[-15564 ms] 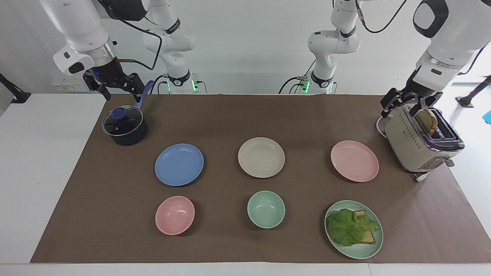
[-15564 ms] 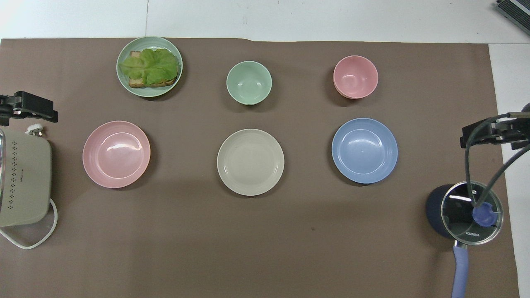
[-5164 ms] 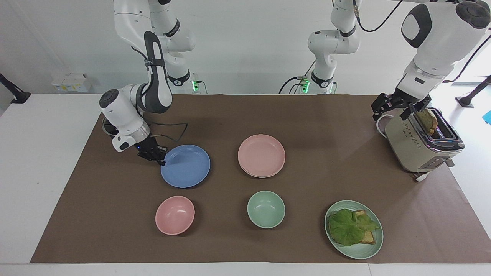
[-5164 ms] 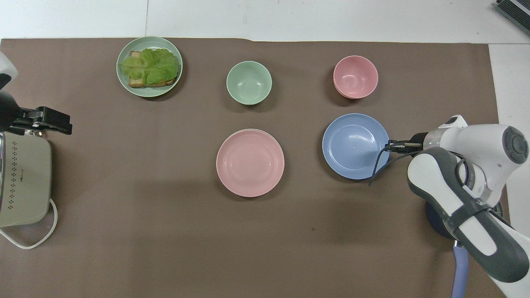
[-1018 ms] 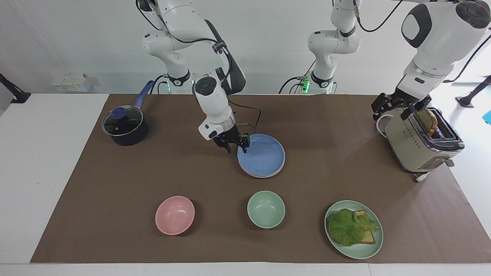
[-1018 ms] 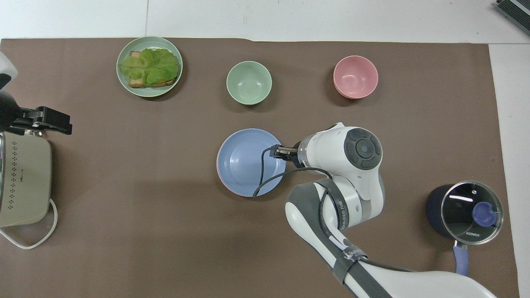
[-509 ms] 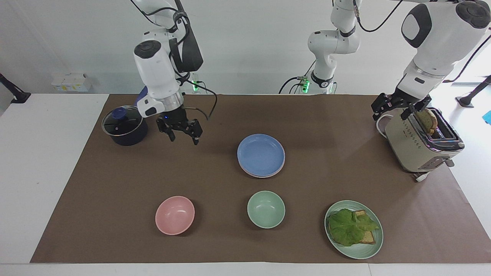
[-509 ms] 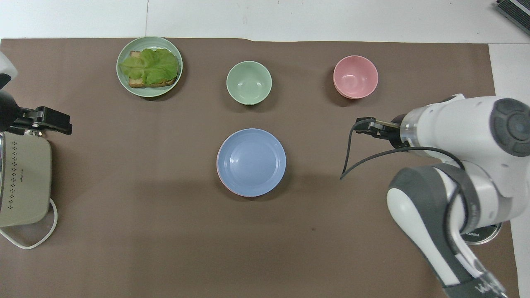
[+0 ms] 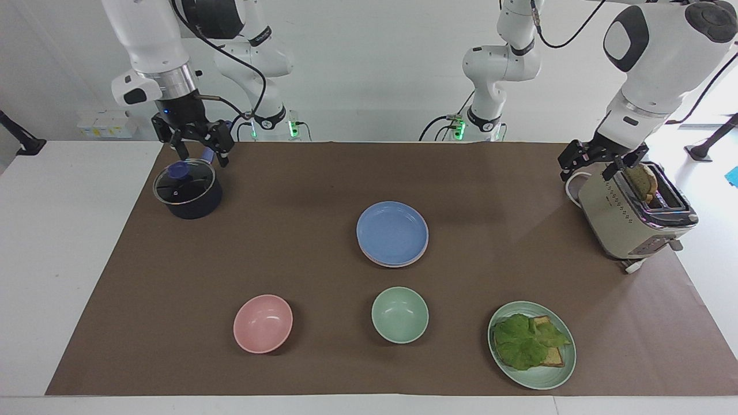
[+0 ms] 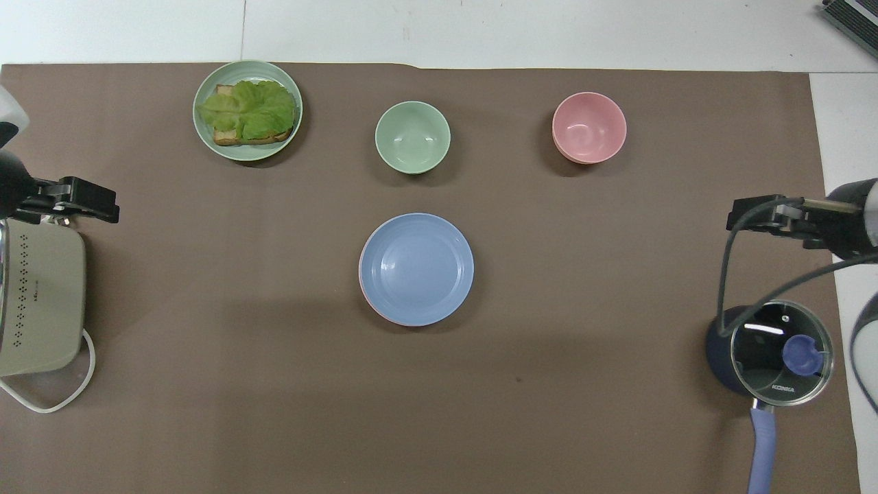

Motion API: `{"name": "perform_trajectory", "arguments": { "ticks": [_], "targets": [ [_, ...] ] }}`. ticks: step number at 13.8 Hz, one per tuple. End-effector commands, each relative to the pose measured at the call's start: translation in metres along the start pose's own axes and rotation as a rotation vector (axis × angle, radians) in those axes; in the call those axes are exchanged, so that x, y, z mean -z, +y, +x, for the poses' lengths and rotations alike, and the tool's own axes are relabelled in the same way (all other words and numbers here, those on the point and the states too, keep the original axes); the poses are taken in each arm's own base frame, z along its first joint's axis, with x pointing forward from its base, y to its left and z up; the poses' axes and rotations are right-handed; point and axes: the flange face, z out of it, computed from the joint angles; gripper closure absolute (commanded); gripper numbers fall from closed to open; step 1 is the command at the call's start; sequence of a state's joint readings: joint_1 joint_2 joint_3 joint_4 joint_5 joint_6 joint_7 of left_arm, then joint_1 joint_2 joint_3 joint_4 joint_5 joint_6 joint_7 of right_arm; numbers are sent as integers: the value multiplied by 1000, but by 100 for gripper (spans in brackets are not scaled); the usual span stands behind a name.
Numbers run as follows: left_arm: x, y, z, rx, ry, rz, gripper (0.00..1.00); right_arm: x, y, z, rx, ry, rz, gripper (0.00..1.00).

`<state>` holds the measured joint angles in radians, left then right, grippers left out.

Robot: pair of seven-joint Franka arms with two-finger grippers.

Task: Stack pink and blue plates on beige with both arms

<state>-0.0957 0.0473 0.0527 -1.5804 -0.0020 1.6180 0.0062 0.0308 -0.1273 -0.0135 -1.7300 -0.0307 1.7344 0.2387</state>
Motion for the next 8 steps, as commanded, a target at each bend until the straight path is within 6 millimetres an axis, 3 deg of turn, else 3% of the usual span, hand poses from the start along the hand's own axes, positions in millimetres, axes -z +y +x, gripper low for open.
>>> {"name": "perform_trajectory", "arguments": {
  "ticks": [1, 3, 8],
  "targets": [
    [7, -3, -4, -2, -1, 15, 0, 19, 4, 16, 34, -38, -42, 0],
    [7, -3, -4, -2, -1, 15, 0, 24, 2, 26, 34, -90, -57, 0],
    [8, -3, -4, -2, 0, 15, 0, 25, -2, 21, 44, -114, -38, 0]
  ]
}}
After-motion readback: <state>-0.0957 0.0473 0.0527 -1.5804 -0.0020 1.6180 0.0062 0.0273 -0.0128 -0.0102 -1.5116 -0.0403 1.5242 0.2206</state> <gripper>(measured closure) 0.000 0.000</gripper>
